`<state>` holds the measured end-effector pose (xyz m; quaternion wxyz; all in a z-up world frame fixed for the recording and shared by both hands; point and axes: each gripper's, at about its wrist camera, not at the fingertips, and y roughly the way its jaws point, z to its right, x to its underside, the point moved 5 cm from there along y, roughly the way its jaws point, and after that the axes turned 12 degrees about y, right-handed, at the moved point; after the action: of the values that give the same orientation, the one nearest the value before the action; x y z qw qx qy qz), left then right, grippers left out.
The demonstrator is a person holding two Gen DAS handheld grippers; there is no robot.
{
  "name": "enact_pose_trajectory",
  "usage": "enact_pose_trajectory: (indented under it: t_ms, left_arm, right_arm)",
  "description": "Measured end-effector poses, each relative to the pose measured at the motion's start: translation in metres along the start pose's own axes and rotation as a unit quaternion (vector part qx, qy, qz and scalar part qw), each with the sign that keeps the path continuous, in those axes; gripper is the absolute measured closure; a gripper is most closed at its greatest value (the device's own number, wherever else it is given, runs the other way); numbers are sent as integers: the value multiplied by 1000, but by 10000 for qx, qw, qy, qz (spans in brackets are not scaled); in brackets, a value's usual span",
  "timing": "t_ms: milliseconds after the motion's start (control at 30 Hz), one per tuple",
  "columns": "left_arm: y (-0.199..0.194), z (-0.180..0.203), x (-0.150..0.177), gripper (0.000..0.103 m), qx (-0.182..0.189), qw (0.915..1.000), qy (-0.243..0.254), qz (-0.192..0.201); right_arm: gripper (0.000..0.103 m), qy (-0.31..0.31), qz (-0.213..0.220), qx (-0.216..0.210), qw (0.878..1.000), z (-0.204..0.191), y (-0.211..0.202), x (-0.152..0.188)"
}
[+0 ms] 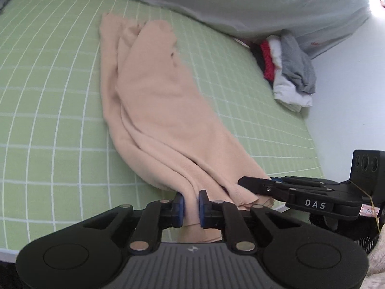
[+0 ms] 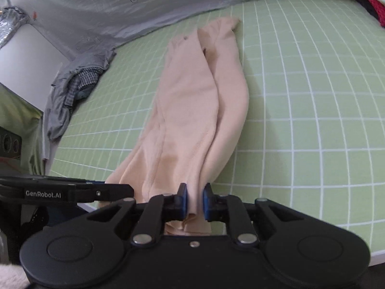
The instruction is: Fold clothes
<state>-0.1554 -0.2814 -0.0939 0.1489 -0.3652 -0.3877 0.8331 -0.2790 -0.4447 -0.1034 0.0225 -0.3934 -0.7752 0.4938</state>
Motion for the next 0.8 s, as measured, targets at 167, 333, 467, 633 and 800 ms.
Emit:
enact_pose_trajectory:
  t_ms: [167, 333, 467, 633, 800]
  left_arm:
    - [-49, 20, -52, 90, 147, 9964, 105, 832]
    - [-85, 24, -94, 90, 133, 9860, -34, 1661]
    - [-93, 19, -124, 90, 49, 9784, -112, 2065]
    - [-92, 4, -150, 90, -79, 9741, -271, 2244]
    - [-70, -21, -169, 90, -164, 9750, -585, 2138]
  right_arm:
    - [89, 159, 350, -686, 9969, -20, -56, -48]
    - [89, -62, 915, -1096, 9897, -50, -82, -92]
    - [89, -193, 1225, -1300, 9837, -66, -85, -123]
    - [89, -130, 1367, -1418, 9803, -73, -70, -159]
    - [89, -38, 1312, -1424, 9811, -72, -44, -187]
